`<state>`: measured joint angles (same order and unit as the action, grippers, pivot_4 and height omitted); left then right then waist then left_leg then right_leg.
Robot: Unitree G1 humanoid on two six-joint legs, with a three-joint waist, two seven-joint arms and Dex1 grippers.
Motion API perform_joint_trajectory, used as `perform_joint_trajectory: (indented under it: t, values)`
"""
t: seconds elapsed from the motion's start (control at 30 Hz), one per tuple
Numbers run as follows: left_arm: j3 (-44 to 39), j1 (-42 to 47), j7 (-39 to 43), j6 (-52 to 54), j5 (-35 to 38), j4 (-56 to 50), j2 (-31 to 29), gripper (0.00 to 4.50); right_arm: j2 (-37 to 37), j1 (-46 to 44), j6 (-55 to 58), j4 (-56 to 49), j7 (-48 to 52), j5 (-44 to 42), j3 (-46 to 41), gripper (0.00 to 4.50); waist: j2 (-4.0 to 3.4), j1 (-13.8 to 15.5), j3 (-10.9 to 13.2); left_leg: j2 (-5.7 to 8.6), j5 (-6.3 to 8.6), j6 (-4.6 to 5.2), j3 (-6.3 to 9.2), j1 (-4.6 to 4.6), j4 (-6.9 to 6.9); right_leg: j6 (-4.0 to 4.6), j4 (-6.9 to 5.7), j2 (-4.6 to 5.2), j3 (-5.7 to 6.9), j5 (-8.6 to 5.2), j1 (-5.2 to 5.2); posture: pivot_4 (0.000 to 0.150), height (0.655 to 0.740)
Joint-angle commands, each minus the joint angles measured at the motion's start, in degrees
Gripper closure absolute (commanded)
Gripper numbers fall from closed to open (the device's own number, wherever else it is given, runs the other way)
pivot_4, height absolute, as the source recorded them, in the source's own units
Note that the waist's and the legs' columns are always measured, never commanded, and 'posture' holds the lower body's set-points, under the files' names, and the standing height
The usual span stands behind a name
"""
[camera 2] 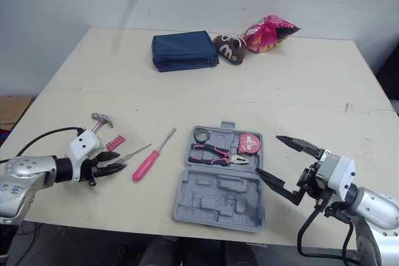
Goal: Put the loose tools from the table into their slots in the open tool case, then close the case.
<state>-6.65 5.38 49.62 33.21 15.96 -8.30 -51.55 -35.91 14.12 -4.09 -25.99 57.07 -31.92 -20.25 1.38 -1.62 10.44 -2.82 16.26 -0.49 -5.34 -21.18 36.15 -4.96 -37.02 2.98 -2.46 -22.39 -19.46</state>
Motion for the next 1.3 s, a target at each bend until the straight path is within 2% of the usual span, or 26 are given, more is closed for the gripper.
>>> perform_joint_trajectory:
  t: [0.03, 0.23, 0.4, 0.47, 0.6, 0.8, 0.87, 0.97, 1.07, 1.3]
  values:
    - [1.9, -1.24, 0.89, 0.06, -0.27, 0.18, 0.7, 4.41, 0.19, 0.59, -1.65, -0.35, 0.21, -0.3, -0.96, 0.0, 0.0, 0.0, 0.0, 0.0, 0.0, 0.0, 0.0, 0.0, 0.0, 0.0, 0.0, 0.0, 0.0, 0.0, 0.0, 0.15, 0.74]
    - [-5.86, 0.16, 3.36, -3.72, 4.09, -0.06, 0.26, 4.46, 0.43, 2.17, -2.58, -0.52, -0.03, -0.26, -1.32, 0.0, 0.04, -0.07, 0.02, -0.03, 0.0, 0.0, 0.01, -0.02, 0.0, 0.0, 0.0, -0.02, 0.01, 0.0, -0.02, 0.15, 0.74]
    - [-7.27, 6.08, 12.55, -4.7, 10.84, -4.73, -3.27, 4.46, -0.16, 2.91, -3.56, 0.98, 0.56, -0.35, -2.67, 0.0, 0.22, 0.01, 0.1, -0.06, -0.02, -0.04, 0.05, -0.08, 0.02, 0.0, 0.0, -0.06, 0.07, 0.0, -0.04, 0.15, 0.74]
    - [-4.49, 7.9, 17.11, -3.97, 13.88, -9.27, -4.5, 4.46, -1.04, 3.34, -4.5, 2.23, 1.64, 0.18, -3.59, 0.0, 0.2, -0.03, 0.1, -0.03, -0.01, -0.05, 0.01, -0.07, 0.01, 0.0, 0.04, -0.04, 0.05, 0.0, -0.02, 0.15, 0.74]
    - [4.95, 13.93, 20.33, -1.51, 12.63, -15.43, -6.3, 4.46, -2.54, 4.28, -5.55, 4.76, 3.39, 0.2, -6.09, 0.0, 0.17, 0.01, 0.09, 0.0, -0.02, -0.15, -0.1, -0.09, 0.02, -0.01, 0.14, -0.08, -0.07, 0.01, 0.0, 0.15, 0.74]
    - [17.75, 26.22, 17.6, 6.52, 10.56, -20.05, -1.6, 4.46, -3.47, 6.79, -6.81, 6.47, 5.01, 0.38, -8.62, 0.0, 0.18, 0.04, 0.1, -0.13, -0.02, -0.13, -0.1, -0.03, 0.07, -0.04, 0.07, -0.48, -0.32, 0.02, 0.0, 0.15, 0.74]
    - [24.32, 31.37, 16.75, 9.85, 8.55, -21.56, 1.85, 4.46, -3.0, 8.21, -7.26, 6.28, 4.96, 0.62, -9.12, 0.0, 0.18, 0.01, 0.11, -0.13, -0.04, -0.17, -0.1, -0.04, 0.1, -0.07, 0.07, -0.53, -0.41, 0.03, -0.01, 0.15, 0.74]
    - [31.97, 37.29, 15.68, 12.71, 4.72, -20.99, 5.82, 4.46, -2.42, 9.34, -7.59, 5.64, 4.6, 0.87, -9.01, 0.0, 0.18, 0.04, 0.11, -0.12, -0.12, -0.31, -0.13, -0.08, 0.21, -0.16, 0.08, -0.59, -0.53, 0.0, 0.0, 0.15, 0.74]
    - [37.44, 41.03, 16.55, 11.55, 0.28, -18.56, 7.21, 4.46, -2.04, 9.7, -7.52, 4.86, 3.96, 1.03, -8.63, 0.0, 0.18, -0.23, 0.11, -0.15, -0.16, -0.38, -0.29, -0.05, 0.3, -0.22, 0.05, -0.67, -0.74, 0.01, -0.03, 0.15, 0.74]
    - [46.26, 46.79, 15.58, 11.11, -8.94, -12.16, 12.36, 4.46, -1.19, 11.14, -7.56, 2.97, 2.42, 1.4, -8.32, 0.0, 0.16, 0.13, 0.11, -0.17, -0.2, -0.4, -0.31, -0.03, 0.37, -0.22, 0.01, -0.67, -0.77, 0.01, -0.03, 0.15, 0.74]
